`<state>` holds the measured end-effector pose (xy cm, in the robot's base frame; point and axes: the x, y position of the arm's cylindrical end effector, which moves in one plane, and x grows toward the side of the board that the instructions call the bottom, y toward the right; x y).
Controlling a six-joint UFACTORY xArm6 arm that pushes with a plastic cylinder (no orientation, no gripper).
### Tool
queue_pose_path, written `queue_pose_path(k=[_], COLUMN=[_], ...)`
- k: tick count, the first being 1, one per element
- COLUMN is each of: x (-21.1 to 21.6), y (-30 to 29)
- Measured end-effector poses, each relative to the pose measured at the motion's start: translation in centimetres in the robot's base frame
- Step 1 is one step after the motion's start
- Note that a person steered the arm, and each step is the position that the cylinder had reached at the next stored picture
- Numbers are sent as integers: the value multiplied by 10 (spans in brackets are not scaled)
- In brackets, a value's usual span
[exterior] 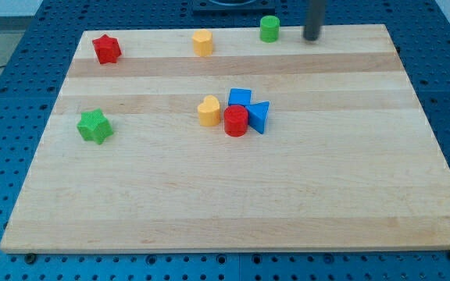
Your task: Push the green circle above the yellow heart
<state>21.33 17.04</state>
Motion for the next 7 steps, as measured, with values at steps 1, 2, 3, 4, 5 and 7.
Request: queue_pose_path(k=[1,2,3,4,5,7], x=[-22,-21,-7,36,29,-21], y=[-15,-67,-198,-221,-231,-202])
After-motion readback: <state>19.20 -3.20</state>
